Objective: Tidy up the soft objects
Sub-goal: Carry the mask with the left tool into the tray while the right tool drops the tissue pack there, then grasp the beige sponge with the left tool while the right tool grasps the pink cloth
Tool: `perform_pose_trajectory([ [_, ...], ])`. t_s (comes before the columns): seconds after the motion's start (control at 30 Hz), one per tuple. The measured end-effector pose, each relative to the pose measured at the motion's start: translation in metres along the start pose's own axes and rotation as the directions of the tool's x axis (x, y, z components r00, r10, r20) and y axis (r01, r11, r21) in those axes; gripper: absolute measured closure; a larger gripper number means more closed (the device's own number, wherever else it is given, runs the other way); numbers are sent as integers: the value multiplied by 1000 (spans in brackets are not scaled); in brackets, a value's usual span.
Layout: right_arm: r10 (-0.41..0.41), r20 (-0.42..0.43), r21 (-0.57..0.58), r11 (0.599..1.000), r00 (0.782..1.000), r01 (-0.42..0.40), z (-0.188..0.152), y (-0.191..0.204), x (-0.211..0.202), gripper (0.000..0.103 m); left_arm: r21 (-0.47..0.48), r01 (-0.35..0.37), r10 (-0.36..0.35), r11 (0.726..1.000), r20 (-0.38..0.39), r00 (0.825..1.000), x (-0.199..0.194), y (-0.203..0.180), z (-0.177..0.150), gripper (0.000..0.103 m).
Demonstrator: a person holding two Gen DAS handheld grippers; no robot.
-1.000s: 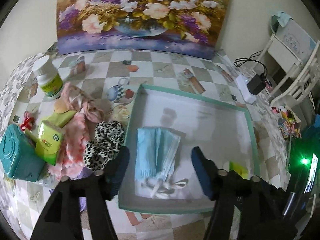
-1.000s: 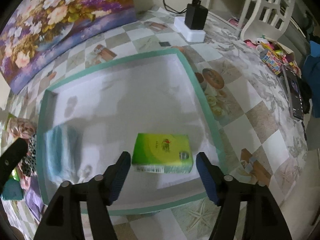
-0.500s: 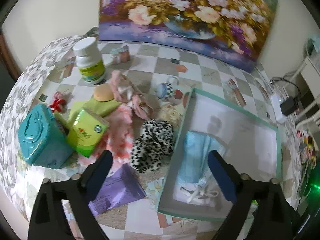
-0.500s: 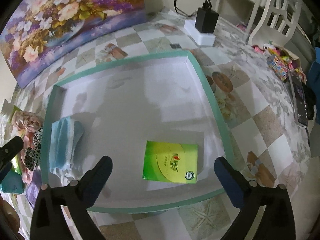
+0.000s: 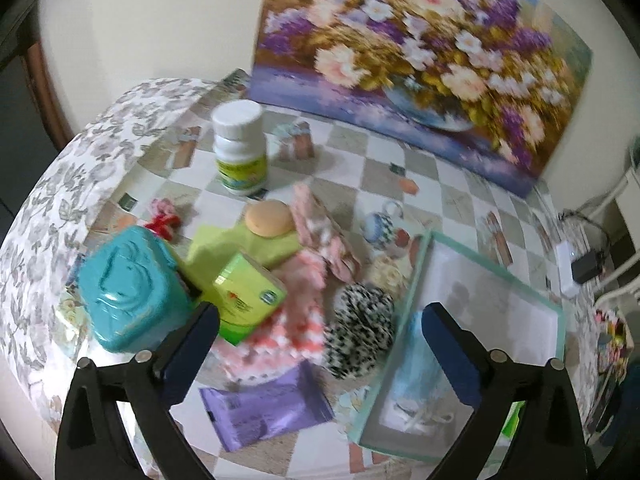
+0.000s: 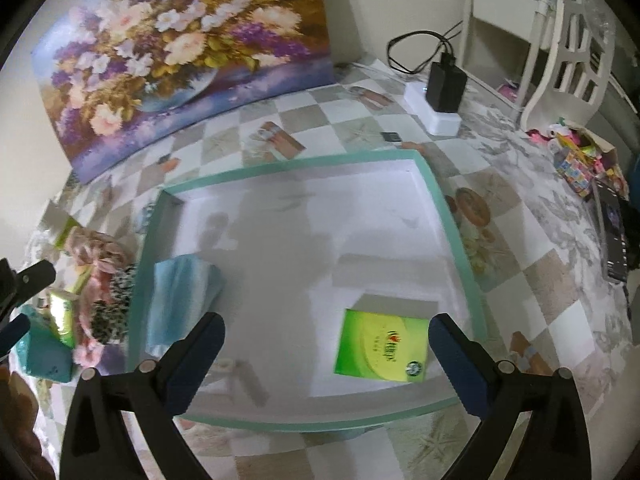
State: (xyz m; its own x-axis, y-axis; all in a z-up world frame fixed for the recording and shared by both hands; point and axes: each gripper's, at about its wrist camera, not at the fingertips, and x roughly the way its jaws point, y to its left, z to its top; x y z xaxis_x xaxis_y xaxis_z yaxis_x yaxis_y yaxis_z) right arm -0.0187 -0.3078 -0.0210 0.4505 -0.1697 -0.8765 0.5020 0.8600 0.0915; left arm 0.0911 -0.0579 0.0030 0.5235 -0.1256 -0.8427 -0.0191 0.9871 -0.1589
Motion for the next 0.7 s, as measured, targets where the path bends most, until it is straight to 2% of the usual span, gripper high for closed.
perform_pose_trajectory([
  [0.23, 39, 24, -24, 999, 999, -38, 0, 12, -8, 0, -90, -27, 33, 996, 63, 997, -10, 35, 18, 0],
  [0.43, 41, 72, -81, 996, 997, -35, 1, 30, -18, 0, -92, -23, 32, 995, 96, 995, -14, 47, 31, 0],
  [0.57, 61, 78, -118, 992, 995, -52, 6, 47, -23, 0, -69, -5, 9, 998, 67, 998, -11, 52, 40, 0],
  [0.7, 112, 57, -165, 981, 992, -101, 11, 68, -26, 0, -96, 20, -18, 995, 19, 1000, -7, 63, 50, 0],
])
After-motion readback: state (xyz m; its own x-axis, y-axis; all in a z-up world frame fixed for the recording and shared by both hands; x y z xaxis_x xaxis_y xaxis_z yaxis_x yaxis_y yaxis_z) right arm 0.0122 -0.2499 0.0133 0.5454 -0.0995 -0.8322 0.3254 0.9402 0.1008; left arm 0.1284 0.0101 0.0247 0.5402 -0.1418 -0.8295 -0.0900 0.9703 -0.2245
